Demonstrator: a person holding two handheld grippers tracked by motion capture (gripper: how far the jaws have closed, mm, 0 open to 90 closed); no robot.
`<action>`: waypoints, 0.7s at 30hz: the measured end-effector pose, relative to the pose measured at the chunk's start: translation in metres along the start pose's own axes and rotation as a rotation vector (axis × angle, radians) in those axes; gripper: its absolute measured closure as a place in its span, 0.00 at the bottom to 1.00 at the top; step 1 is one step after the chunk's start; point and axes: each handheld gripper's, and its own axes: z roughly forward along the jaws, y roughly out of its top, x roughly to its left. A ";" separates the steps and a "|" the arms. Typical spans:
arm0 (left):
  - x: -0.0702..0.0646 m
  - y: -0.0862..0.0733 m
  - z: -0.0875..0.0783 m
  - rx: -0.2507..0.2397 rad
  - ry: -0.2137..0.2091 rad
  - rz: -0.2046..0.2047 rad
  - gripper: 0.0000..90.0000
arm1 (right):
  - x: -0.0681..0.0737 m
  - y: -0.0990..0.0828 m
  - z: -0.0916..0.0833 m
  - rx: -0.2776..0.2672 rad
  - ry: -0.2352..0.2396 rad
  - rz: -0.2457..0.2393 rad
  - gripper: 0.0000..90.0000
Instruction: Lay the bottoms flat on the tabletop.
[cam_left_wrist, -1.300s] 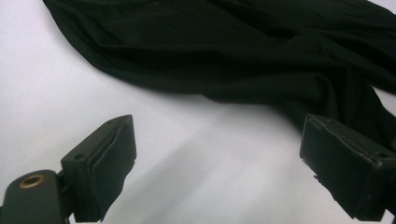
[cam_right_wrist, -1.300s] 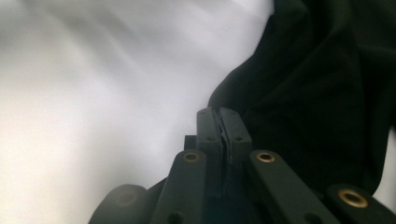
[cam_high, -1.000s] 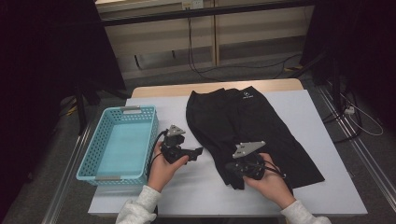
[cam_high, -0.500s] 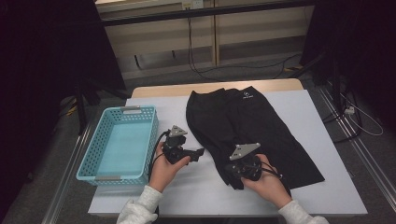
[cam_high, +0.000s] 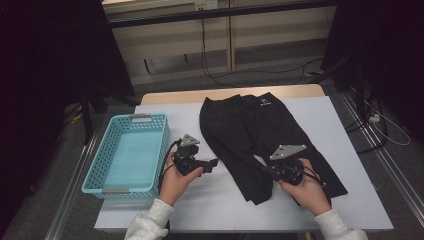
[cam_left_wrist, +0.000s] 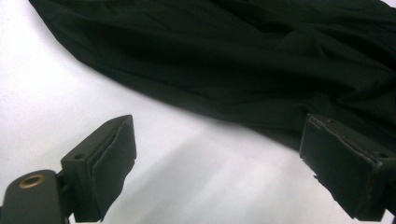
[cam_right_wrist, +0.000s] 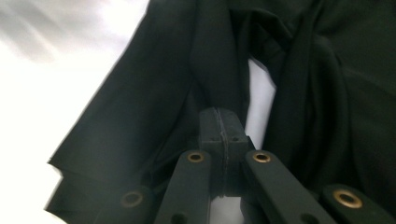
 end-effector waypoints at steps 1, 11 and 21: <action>0.000 0.000 0.000 -0.001 -0.001 -0.001 0.12 | 0.000 -0.001 0.000 -0.005 -0.009 -0.002 0.97; 0.001 0.000 -0.001 -0.008 0.001 -0.004 0.12 | 0.037 0.019 0.004 -0.065 0.034 -0.112 0.73; 0.002 -0.001 -0.001 -0.012 0.000 -0.014 0.12 | 0.067 0.020 0.043 0.044 0.089 -0.176 0.91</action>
